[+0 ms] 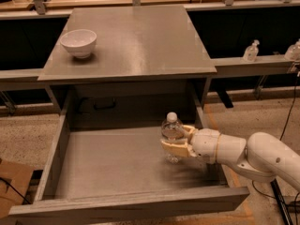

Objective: Place water bottle into top drawer

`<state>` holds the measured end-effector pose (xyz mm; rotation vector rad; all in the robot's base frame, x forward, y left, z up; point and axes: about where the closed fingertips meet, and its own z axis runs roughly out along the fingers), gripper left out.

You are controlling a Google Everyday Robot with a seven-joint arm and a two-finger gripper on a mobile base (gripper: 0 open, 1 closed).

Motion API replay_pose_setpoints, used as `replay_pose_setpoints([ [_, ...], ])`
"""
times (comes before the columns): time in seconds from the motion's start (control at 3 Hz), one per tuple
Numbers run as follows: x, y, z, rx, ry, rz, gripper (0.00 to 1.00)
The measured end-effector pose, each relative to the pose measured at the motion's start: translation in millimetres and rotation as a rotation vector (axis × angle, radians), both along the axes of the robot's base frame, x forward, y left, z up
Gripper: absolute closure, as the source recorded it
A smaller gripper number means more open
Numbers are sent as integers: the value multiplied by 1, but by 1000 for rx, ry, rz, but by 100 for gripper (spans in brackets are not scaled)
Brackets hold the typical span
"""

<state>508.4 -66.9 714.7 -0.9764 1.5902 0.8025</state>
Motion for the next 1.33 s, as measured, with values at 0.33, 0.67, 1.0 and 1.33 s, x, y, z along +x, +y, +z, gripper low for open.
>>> replay_pose_setpoints([
  [0.33, 10, 0, -8, 18, -10, -7, 35],
  [0.67, 13, 0, -11, 29, -19, -11, 12],
  [1.0, 13, -2, -5, 38, -21, -29, 0],
  [1.33, 13, -2, -5, 38, -21, -29, 0],
])
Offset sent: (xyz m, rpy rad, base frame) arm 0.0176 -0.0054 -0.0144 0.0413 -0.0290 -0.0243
